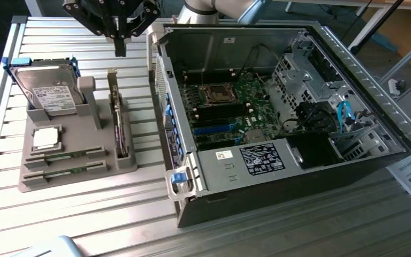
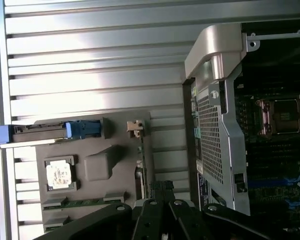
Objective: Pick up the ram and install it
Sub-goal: 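Reach for the ram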
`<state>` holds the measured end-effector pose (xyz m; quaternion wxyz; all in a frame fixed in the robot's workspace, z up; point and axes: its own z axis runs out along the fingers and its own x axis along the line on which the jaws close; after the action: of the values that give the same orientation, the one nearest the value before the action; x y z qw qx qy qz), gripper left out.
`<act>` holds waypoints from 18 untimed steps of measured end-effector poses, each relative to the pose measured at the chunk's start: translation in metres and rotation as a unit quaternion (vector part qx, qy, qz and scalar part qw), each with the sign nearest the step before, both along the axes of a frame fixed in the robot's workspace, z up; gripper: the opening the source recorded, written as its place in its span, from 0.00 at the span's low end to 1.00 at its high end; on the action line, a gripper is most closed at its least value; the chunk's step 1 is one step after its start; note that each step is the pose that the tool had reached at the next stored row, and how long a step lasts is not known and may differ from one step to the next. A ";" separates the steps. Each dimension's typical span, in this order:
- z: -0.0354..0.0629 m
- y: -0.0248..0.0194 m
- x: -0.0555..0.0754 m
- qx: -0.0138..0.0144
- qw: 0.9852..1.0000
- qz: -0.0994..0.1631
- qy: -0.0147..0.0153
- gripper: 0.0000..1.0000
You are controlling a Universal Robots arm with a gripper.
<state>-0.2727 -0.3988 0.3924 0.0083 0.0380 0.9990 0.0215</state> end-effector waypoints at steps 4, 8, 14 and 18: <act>-0.0001 0.0000 -0.013 0.000 1.000 0.000 0.001 0.10; -0.0002 0.0000 -0.022 0.000 1.000 0.000 0.001 0.10; -0.0003 0.0000 -0.039 0.000 1.000 0.000 0.002 0.10; -0.0004 0.0000 -0.049 0.000 1.000 0.000 0.003 0.10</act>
<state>-0.3221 -0.3988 0.3920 0.0056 0.0380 0.9990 0.0214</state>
